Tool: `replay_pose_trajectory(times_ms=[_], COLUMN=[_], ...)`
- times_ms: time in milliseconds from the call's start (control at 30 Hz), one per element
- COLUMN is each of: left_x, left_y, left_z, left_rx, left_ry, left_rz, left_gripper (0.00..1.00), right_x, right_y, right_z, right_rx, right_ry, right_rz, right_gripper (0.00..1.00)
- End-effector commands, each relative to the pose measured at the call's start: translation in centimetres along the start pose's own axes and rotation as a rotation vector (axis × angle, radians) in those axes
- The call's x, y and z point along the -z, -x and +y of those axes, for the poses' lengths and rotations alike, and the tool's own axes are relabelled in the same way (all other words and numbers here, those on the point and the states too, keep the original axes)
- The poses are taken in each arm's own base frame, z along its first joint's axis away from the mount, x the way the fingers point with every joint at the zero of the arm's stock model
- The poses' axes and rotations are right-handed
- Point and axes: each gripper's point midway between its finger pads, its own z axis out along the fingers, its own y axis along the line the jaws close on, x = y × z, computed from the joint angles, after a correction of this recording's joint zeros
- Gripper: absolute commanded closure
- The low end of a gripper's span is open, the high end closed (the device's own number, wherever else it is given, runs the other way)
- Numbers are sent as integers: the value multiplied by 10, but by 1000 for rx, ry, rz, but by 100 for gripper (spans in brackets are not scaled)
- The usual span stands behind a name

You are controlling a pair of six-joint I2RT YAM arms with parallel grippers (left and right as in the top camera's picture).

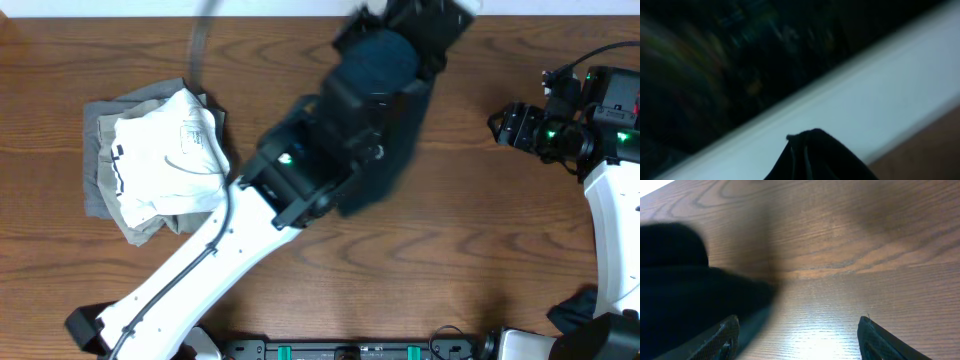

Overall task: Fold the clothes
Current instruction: 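Lift the black shirt high with the left gripper to let it hang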

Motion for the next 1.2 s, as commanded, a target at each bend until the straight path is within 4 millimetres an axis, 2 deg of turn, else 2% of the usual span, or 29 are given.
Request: replay_pose_trajectory(times_ms=[0, 100, 133, 233, 367, 467, 600, 700, 800, 900, 1067, 1167], left_x=[19, 22, 22, 23, 26, 27, 18, 8, 4, 5, 18, 25], left_y=[50, 56, 54, 44, 41, 31, 6, 4, 21, 48, 89, 108], left_z=[41, 58, 58, 44, 36, 20, -3, -23, -45, -59, -92, -89], left_rx=[9, -13, -15, -52, -59, -79, -69, -78, -87, -56, 25, 123], left_ry=[64, 148, 149, 115, 106, 58, 5, -40, -84, -78, -225, -249], left_rz=[-129, -131, -123, -74, -50, -10, 72, 54, -27, -137, -337, -422], left_gripper=[94, 94, 94, 94, 94, 94, 94, 94, 94, 94, 94, 94], right_x=[1, 1, 1, 1, 1, 1, 1, 3, 8, 18, 43, 57], right_y=[-4, -5, -5, -5, -6, -6, -6, -5, -3, 4, 11, 12], right_z=[4, 4, 4, 4, 4, 2, -5, -17, -33, -57, -97, -114], right_rx=[-5, -6, -7, -7, -8, -8, -10, -26, -143, -238, -393, -445], right_ry=[10, 10, 9, 9, 8, -3, -44, -105, -126, -147, -88, -41], right_rz=[7, 10, 11, 13, 17, 16, 13, 6, -9, -46, -104, -135], right_gripper=[26, 25, 25, 25, 25, 23, 23, 23, 25, 26, 25, 28])
